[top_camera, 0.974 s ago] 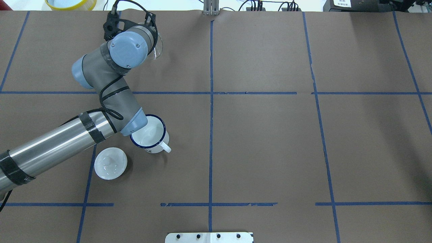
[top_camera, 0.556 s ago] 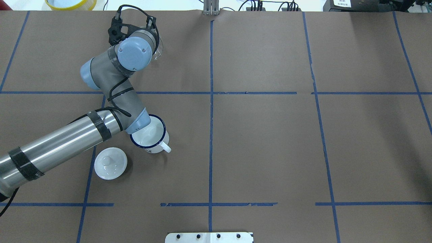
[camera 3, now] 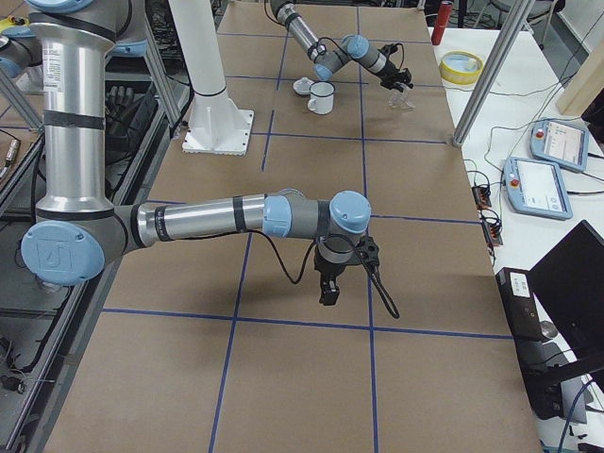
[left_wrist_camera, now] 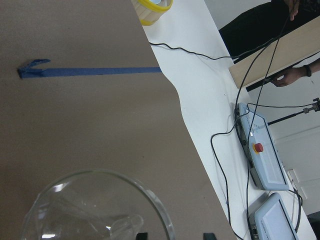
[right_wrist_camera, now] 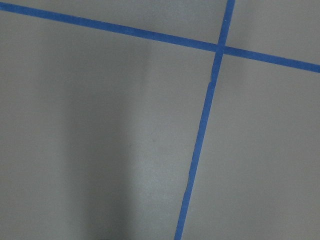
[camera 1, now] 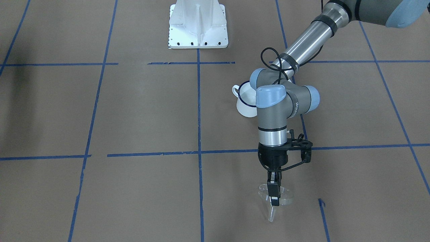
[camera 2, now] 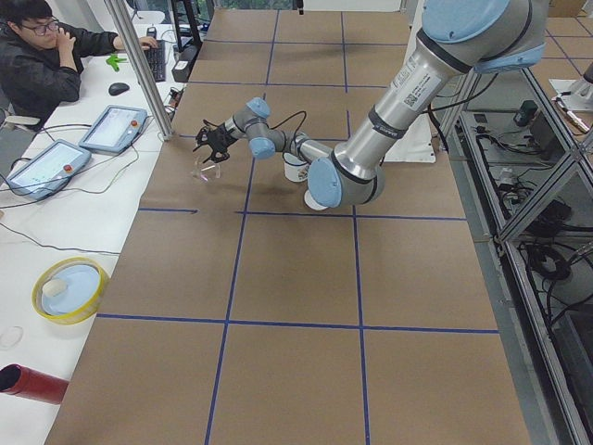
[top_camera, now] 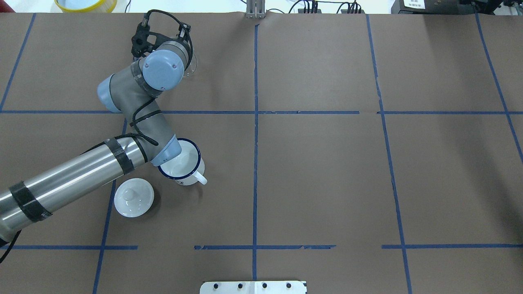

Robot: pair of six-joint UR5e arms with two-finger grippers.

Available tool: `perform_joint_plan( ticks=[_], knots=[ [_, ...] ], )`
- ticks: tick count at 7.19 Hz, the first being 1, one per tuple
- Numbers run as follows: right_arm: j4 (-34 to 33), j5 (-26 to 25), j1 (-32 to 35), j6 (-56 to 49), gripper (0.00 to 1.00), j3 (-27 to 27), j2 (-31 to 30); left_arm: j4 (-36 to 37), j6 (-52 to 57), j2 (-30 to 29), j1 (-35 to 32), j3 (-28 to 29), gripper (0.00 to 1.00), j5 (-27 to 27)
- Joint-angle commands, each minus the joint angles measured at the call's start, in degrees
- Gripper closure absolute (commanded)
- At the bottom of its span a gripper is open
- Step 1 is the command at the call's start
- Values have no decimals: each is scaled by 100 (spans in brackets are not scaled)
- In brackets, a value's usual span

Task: Remove funnel from cup
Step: 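Carry the funnel farther from the robot, set it down, open the left gripper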

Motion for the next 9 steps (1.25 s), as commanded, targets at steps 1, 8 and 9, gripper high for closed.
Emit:
perform_joint_plan(
  ticks=[1,8,9],
  knots=[
    [0,0,0,0,0,0,0,154,1212,691,-7,-1239,0,-55],
    [0,0,0,0,0,0,0,2449,5472,4261,-157,-6082,0,-3584],
    [0,0,0,0,0,0,0,2467,5579,4368,192,-6047,0,-3676]
  ],
)
